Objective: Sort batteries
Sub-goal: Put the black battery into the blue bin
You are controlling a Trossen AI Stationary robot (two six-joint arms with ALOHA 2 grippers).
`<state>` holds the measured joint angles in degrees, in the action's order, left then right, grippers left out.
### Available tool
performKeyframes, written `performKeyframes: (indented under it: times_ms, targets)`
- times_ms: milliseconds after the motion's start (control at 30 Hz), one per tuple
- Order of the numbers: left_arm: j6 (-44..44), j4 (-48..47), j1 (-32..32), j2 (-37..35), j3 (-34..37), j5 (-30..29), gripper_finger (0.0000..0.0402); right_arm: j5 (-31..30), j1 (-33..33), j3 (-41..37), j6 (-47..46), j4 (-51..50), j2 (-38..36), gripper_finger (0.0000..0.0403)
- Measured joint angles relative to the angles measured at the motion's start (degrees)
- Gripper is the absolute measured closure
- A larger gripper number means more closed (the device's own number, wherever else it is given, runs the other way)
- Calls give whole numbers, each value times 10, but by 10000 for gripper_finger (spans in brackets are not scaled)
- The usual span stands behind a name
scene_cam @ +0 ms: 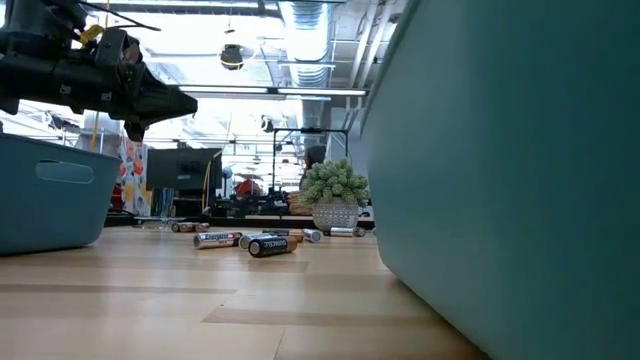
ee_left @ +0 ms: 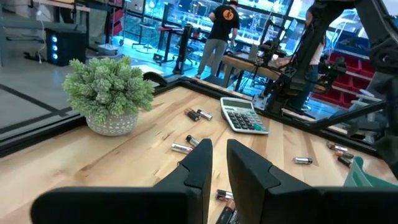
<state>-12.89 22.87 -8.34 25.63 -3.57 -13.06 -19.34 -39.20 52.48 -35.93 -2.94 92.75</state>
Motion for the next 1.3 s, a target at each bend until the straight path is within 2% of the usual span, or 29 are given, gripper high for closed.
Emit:
performKeyframes:
  times_ms: [100, 233, 400, 533, 733, 933, 1100, 1200, 1300]
  targets:
    - [-3, -4, 0, 0, 0, -8, 355, -7, 0, 5, 40, 0, -15, 191]
    - [-31, -77, 0, 0, -19, -67, 339, -60, 0, 6, 104, 1, -48, 190]
    - [-34, -180, -2, 16, -59, -84, 290, -111, 5, 6, 197, -7, -91, 196]
    - [-39, -246, -19, 56, -111, -85, 248, -151, 21, 6, 247, -39, -123, 197]
    - [-66, -339, -61, 166, -205, -86, 222, -201, 64, -14, 319, -55, -177, 197]
    - [-66, -353, -93, 307, -288, -51, 225, -201, 122, -113, 362, 18, -264, 197]
    - [-10, -376, -119, 407, -361, -10, 227, -200, 164, -201, 395, 108, -348, 197]
    - [34, -421, -133, 466, -411, 1, 227, -200, 186, -231, 398, 106, -388, 197]
    - [30, -476, -153, 524, -465, 14, 227, -199, 202, -249, 390, 108, -423, 198]
